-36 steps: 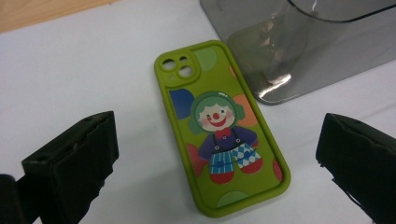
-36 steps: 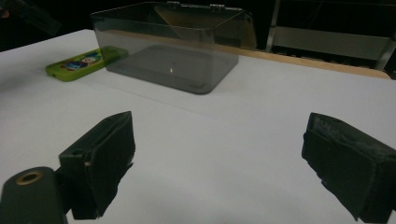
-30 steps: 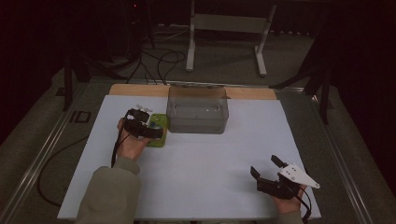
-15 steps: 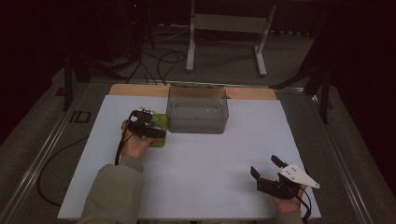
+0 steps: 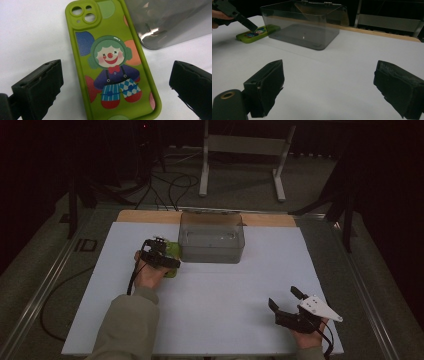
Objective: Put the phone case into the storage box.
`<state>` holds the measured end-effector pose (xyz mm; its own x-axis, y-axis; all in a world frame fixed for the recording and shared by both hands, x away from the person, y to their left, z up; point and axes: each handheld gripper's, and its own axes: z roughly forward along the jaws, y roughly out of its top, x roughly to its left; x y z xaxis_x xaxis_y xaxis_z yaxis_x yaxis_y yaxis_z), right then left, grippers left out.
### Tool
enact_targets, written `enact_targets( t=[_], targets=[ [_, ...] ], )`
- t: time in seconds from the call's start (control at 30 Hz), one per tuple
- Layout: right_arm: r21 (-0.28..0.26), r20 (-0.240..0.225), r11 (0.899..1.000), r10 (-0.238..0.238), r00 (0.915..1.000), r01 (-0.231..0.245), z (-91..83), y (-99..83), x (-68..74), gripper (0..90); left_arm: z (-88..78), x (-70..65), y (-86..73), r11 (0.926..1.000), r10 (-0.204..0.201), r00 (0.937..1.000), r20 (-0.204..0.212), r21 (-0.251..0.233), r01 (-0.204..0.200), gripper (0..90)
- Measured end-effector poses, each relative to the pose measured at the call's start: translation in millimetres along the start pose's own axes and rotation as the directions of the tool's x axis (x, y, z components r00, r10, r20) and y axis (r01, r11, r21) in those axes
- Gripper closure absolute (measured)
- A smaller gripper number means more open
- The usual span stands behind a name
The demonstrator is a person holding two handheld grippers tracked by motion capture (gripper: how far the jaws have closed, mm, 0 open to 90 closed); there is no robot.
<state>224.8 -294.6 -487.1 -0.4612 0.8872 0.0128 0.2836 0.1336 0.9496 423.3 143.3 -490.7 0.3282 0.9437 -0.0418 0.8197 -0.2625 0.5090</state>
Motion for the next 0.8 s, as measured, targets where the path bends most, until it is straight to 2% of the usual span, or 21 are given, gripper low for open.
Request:
enact_targets(
  t=[0.37, 0.57, 0.8],
  targets=[
    [0.0, -0.001, 1.0, -0.002, 1.0, 0.002, 0.2, -0.2, -0.3, 9.4, 9.7, -2.7, 1.0, 0.9993, -0.025, 0.9997, -0.002, 0.029, 0.025, 0.1],
    [0.001, 0.0, 1.0, -0.002, 1.0, 0.002, 0.3, -0.2, -0.7, 9.4, 15.8, -2.5, 0.5, 0.9973, -0.027, 0.9994, -0.019, 0.067, 0.029, 0.1],
    [0.002, 0.0, 1.0, -0.005, 1.0, 0.005, 0.6, -0.4, -0.9, 9.4, 21.7, -3.4, 0.4, 0.9944, -0.034, 0.9992, -0.018, 0.1, 0.036, 3.1]
  ],
)
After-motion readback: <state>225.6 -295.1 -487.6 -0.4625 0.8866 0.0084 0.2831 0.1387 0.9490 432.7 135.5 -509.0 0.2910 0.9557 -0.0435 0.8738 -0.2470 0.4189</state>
